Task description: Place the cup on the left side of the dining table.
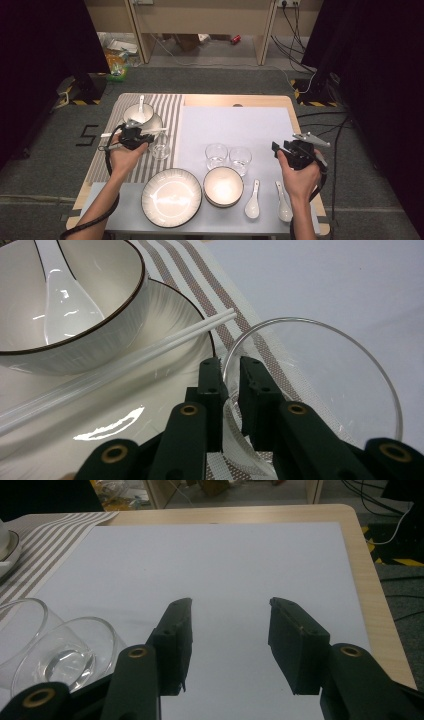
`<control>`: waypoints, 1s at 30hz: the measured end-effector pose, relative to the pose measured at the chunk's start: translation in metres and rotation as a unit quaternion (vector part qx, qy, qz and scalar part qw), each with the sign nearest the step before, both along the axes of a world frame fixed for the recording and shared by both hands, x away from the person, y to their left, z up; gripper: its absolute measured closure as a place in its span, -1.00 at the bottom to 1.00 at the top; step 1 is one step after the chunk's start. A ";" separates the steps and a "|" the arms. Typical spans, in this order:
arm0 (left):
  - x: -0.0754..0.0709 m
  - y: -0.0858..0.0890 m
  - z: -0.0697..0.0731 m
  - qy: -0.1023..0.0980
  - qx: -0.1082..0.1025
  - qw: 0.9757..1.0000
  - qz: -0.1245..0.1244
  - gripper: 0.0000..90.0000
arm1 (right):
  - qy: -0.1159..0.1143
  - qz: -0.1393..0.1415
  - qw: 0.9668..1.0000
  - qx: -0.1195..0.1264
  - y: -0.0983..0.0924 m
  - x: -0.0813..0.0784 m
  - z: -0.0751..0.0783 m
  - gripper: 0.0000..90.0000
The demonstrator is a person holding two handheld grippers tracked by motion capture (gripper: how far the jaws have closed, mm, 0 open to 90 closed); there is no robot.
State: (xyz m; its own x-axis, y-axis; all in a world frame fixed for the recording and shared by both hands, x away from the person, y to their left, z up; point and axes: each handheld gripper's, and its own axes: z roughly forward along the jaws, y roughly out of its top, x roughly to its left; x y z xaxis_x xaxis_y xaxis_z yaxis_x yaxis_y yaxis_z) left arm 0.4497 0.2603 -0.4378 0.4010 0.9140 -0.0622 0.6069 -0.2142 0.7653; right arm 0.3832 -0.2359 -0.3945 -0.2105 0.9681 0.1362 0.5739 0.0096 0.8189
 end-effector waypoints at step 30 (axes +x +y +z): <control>-0.012 0.006 0.017 -0.046 -0.005 0.999 0.005 0.00 | 0.000 0.001 1.000 0.000 0.000 0.000 0.000 0.17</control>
State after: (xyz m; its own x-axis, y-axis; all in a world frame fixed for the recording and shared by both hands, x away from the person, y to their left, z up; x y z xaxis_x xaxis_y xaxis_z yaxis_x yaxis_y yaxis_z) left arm 0.4373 0.2668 -0.4206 0.3959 0.9176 -0.0344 0.5354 -0.2002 0.8205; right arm 0.3834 -0.2355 -0.3948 -0.2128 0.9676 0.1360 0.5741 0.0112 0.8187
